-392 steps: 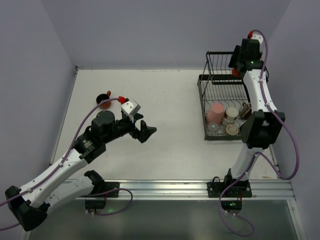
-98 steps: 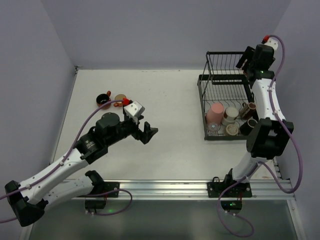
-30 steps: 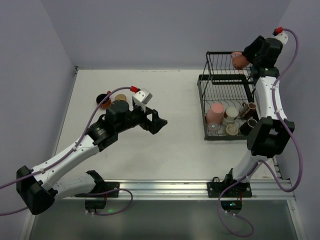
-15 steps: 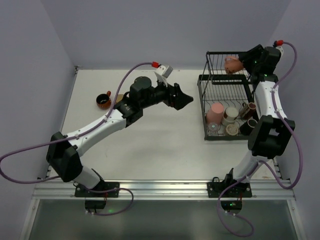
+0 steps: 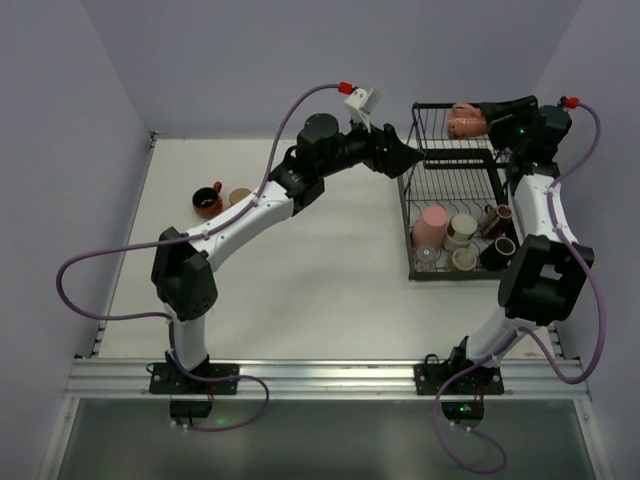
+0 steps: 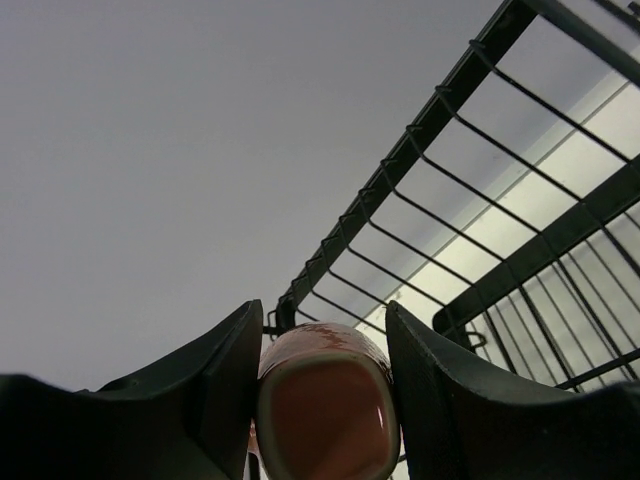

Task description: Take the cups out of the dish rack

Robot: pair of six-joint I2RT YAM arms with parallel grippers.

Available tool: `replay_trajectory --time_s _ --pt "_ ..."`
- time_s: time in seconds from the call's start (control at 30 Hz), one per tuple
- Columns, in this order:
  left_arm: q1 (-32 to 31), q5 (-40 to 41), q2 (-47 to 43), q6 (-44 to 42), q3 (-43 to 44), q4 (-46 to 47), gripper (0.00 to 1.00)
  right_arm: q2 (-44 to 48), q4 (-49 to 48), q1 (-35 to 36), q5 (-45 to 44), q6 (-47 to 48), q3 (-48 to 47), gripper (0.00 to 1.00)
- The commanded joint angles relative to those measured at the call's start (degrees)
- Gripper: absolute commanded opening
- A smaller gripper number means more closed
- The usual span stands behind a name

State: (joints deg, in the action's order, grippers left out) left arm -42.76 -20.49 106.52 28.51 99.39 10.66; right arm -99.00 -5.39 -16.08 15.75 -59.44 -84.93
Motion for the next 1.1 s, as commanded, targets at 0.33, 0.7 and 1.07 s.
replay_trajectory --time_s 0.33,0.7,1.07 --pt "0.1 -4.0 18.7 2.9 26.5 0.8 0.95 7.4 -22.4 -0.9 11.8 -18.9 8.4 0.01" --pt "0.1 -2.8 24.4 4.0 32.9 2.8 0.9 10.4 -33.4 -0.6 18.3 -24.8 16.3 0.02" --pt "0.1 -4.1 26.0 6.4 32.9 5.3 0.61 11.6 -38.0 2.6 22.7 -26.8 19.5 0.03"
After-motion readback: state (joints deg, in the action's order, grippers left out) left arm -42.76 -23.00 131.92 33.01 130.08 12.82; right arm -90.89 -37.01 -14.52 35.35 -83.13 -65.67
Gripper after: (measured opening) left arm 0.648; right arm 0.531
